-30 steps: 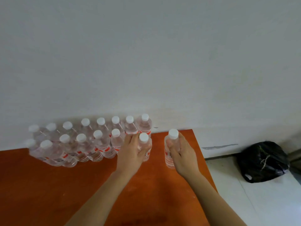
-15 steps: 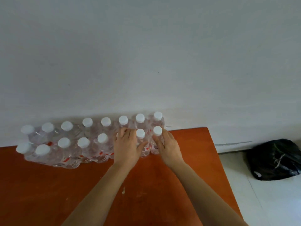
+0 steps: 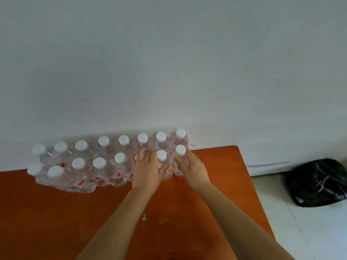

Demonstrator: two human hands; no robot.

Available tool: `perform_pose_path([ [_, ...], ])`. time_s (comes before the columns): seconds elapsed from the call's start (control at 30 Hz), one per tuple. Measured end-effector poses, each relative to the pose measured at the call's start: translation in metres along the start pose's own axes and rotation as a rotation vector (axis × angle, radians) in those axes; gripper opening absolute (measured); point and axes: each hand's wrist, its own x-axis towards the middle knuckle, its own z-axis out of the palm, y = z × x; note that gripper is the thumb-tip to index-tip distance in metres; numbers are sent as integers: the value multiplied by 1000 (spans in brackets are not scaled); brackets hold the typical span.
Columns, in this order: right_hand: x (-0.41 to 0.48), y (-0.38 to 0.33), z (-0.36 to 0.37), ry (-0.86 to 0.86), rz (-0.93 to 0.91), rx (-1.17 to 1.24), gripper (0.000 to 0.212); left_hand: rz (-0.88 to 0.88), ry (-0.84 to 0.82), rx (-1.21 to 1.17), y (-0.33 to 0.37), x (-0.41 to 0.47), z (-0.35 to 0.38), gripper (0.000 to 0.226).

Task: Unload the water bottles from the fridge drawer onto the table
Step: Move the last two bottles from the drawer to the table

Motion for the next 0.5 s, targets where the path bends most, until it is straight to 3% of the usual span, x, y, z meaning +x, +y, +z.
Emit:
perform_pose_path([
  [0.13, -5, -16, -9, -89, -19, -14, 73, -3, -125, -54, -2, -3, -11, 52],
  [0.27, -25, -39, -50, -39, -105, -64, 74, 30, 16, -100, 6, -7, -53, 55],
  [0.37, -43, -67, -93, 174, -209, -242, 67, 79, 196, -121, 19, -4, -86, 59],
  [0.5, -62, -80, -145, 553, -367, -503, 62, 142, 311, -71, 48, 12, -111, 60],
])
